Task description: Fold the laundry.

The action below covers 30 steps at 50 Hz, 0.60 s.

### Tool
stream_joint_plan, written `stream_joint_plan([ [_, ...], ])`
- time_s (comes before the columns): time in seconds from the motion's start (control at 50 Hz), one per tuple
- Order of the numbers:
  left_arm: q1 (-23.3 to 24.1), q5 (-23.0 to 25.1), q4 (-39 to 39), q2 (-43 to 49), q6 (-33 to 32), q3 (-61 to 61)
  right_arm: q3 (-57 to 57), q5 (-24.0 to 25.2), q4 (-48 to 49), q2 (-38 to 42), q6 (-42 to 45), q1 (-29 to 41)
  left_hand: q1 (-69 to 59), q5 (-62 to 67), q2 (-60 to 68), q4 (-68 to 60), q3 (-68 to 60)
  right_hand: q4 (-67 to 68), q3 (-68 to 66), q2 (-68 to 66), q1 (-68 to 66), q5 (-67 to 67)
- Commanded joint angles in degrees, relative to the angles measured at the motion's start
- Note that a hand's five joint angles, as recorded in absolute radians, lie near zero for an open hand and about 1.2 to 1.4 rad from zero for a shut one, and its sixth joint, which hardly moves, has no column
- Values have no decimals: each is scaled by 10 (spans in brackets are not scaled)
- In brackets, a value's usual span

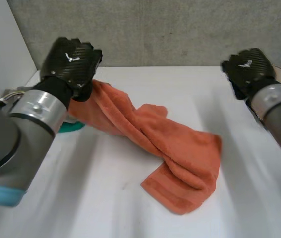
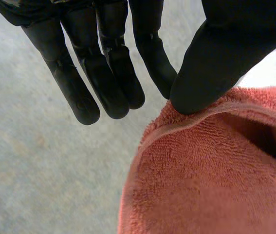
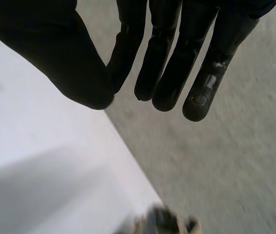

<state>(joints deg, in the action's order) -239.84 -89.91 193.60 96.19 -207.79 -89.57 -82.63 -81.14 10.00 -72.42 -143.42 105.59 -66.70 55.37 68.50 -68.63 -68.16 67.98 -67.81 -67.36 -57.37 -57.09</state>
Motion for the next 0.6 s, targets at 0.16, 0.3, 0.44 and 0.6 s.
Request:
stream_joint_plan([
  [0.16,3,-38,3,-45,8,-12,49,-42,5,115,-108,107,-133,146,115,-114,-118,-481,480,475,375,472],
  [0.3,-2,-37,3,-37,7,3,-28,-80,-130,-12,-243,50,-133,146,115,-114,-118,-476,475,470,370,467],
  [0.44,-2,-38,4,-35,8,3,-155,46,-173,-33,-317,1,-133,146,115,-114,-118,-500,498,494,394,491],
  [0.6,-2,-39,4,-33,8,10,-198,71,-75,20,-361,39,-133,146,115,-114,-118,-480,478,474,374,471],
])
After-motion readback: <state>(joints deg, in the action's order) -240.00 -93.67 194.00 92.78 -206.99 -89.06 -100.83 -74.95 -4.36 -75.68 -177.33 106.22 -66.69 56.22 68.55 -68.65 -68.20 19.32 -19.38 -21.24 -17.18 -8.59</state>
